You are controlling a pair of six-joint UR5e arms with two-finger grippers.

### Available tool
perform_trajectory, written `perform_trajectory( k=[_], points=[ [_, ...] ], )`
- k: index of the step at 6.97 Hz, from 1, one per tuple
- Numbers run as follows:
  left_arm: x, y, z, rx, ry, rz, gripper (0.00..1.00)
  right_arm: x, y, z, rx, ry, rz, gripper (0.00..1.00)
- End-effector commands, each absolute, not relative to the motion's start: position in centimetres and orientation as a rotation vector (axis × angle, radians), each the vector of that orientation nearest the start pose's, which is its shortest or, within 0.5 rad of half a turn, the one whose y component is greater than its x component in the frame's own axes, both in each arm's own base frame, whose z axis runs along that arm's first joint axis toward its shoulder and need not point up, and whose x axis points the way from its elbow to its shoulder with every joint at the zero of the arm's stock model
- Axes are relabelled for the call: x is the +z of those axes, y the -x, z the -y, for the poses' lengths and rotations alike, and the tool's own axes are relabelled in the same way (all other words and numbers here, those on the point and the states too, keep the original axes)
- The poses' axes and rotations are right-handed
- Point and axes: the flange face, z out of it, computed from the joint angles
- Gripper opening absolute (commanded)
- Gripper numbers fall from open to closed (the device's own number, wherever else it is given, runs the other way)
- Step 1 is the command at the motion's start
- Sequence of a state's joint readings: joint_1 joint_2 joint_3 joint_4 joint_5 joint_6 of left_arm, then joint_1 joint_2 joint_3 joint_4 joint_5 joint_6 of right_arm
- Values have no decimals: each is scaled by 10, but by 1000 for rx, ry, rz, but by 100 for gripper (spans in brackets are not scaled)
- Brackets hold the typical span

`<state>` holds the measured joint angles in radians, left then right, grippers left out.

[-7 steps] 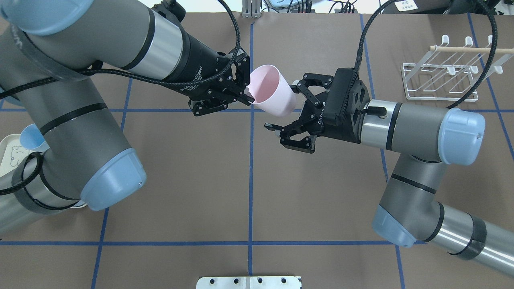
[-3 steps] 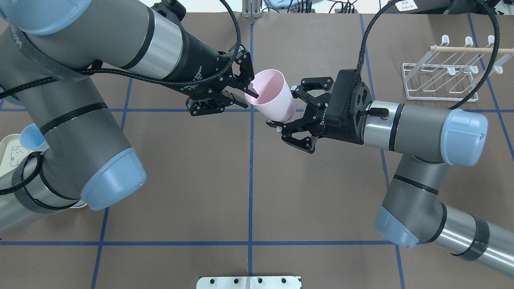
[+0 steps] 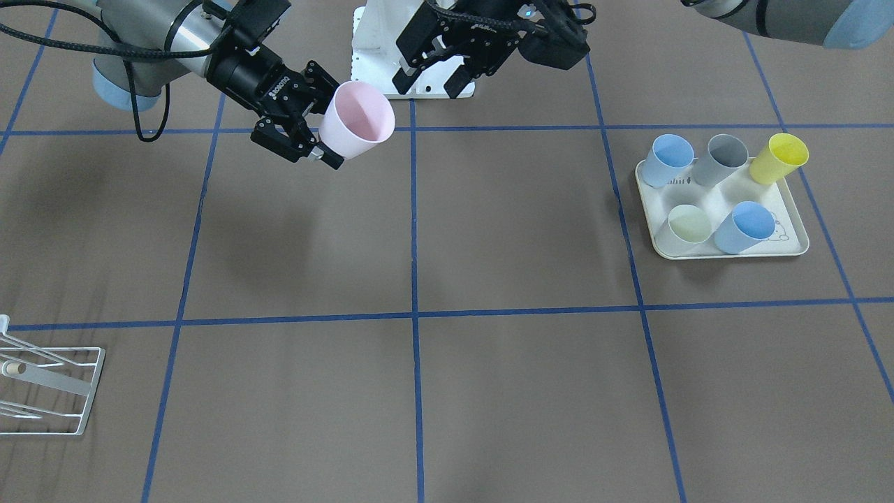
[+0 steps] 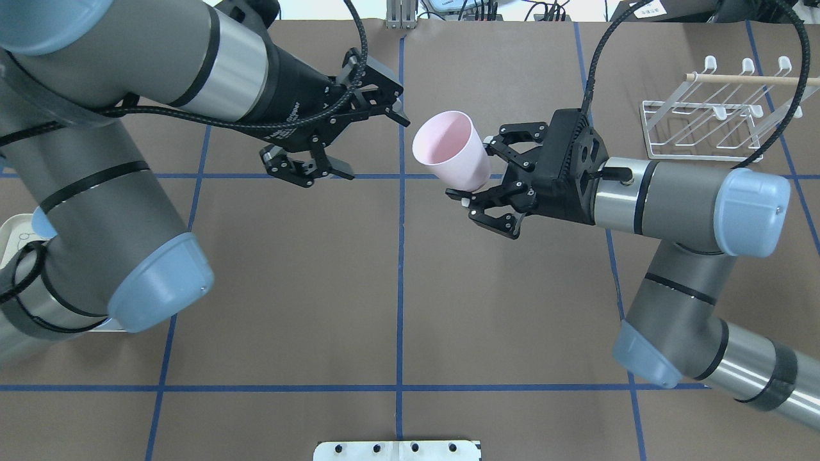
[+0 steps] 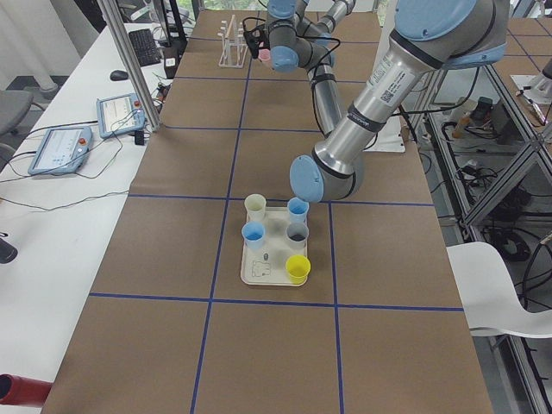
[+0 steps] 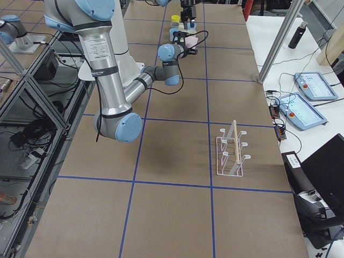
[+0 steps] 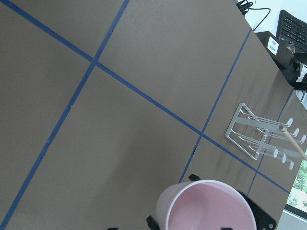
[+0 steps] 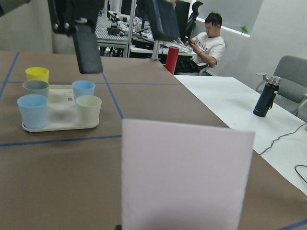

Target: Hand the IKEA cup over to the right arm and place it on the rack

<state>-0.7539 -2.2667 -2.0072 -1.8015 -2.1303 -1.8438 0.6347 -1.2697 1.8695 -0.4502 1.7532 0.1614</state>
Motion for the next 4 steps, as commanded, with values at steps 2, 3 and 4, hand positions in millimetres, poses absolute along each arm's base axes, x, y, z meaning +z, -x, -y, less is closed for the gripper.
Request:
perform_trajectory(
  k=[2, 3, 4],
  points=[
    [168, -295, 439, -347, -30, -1247, 100, 277, 248, 504, -732, -1103, 858, 22],
    [218, -271, 438, -261, -102, -1169, 100, 297, 215, 525, -775, -1071, 725, 23],
    [260, -242, 430, -169, -157, -1102, 100, 315, 178, 546, -820, -1017, 592, 23]
  ],
)
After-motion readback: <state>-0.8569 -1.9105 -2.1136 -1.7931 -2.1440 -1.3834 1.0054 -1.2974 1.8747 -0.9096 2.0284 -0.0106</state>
